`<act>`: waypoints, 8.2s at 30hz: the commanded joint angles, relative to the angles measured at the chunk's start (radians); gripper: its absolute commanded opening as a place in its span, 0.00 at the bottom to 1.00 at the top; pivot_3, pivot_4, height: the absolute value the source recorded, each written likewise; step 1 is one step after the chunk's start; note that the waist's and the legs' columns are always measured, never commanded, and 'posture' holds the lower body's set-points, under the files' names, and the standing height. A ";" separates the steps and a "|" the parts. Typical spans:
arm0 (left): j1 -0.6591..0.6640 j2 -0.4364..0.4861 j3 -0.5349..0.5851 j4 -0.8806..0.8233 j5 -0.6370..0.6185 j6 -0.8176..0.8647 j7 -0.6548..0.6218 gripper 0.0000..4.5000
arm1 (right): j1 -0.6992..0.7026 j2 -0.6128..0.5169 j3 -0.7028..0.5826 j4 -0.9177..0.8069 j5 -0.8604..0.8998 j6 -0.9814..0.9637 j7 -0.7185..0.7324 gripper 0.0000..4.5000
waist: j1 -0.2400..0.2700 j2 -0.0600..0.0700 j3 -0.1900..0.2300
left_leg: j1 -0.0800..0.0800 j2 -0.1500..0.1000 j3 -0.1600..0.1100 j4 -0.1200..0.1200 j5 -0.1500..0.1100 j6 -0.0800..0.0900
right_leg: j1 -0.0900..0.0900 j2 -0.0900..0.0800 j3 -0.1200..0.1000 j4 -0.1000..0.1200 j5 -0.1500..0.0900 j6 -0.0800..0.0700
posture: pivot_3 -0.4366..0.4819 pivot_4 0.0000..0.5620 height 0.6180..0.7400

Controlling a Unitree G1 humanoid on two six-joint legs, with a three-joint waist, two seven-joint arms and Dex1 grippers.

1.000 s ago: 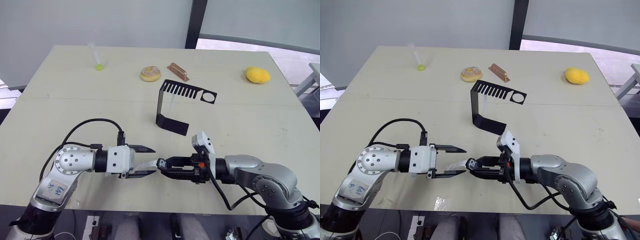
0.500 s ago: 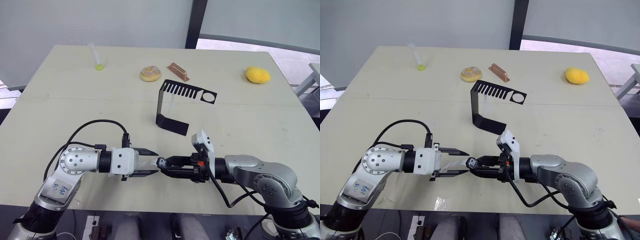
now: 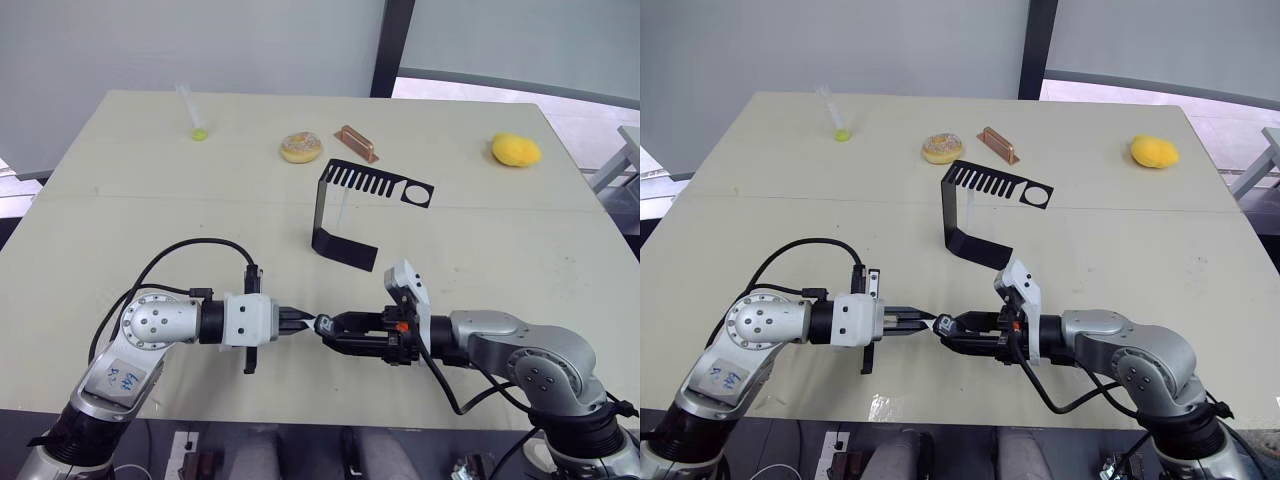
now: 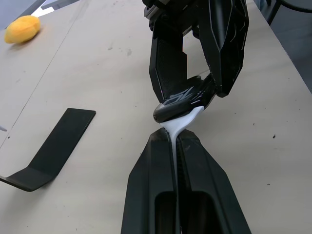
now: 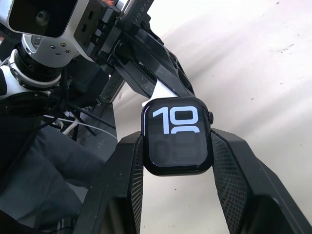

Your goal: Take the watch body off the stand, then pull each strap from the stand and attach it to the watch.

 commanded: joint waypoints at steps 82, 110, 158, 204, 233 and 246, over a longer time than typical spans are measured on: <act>0.332 0.196 0.570 -0.041 -0.505 0.192 -0.249 1.00 | -0.216 0.054 0.392 0.433 -0.864 -0.785 0.459 0.33 | -0.024 0.000 0.000 | 0.001 0.001 0.000 0.001 -0.001 -0.002 | -0.001 0.000 -0.001 0.002 -0.001 -0.002 | 0.48 0.27 1.00; 0.560 0.099 0.905 0.321 -0.325 -0.038 -0.194 1.00 | 0.305 -0.240 -0.507 0.671 -0.549 -1.181 0.555 0.99 | -0.023 0.001 0.001 | 0.004 0.001 0.003 0.000 -0.003 -0.001 | 0.002 0.001 0.000 0.000 -0.001 -0.002 | 0.48 0.27 1.00; 0.124 -0.378 0.123 -0.333 -0.167 0.477 0.829 1.00 | -0.339 0.342 -0.062 1.091 -0.759 -1.053 0.203 0.01 | -0.025 0.003 0.002 | 0.016 0.005 0.007 0.005 -0.006 -0.005 | 0.013 0.005 0.003 0.000 -0.001 -0.001 | 0.48 0.27 1.00; -0.111 -0.562 -0.098 0.130 0.122 0.225 0.777 0.71 | -0.347 0.357 -0.073 1.211 -0.791 -1.018 0.186 0.00 | -0.024 0.003 0.002 | 0.017 0.008 0.007 0.008 -0.009 -0.007 | 0.016 0.007 0.003 -0.002 0.000 -0.001 | 0.48 0.27 1.00; -0.296 -0.660 -0.066 0.431 0.224 0.064 0.803 0.71 | -0.336 0.360 -0.065 1.196 -0.799 -1.005 0.175 0.00 | -0.022 0.003 0.002 | 0.017 0.008 0.007 0.008 -0.009 -0.007 | 0.016 0.007 0.002 -0.002 0.000 -0.001 | 0.48 0.27 1.00; -0.336 -0.681 -0.053 0.474 0.226 0.025 0.811 0.01 | -0.324 0.359 -0.062 1.190 -0.803 -0.994 0.161 0.00 | -0.021 0.003 0.002 | 0.017 0.008 0.007 0.008 -0.009 -0.007 | 0.016 0.006 0.002 -0.003 0.000 -0.001 | 0.48 0.27 1.00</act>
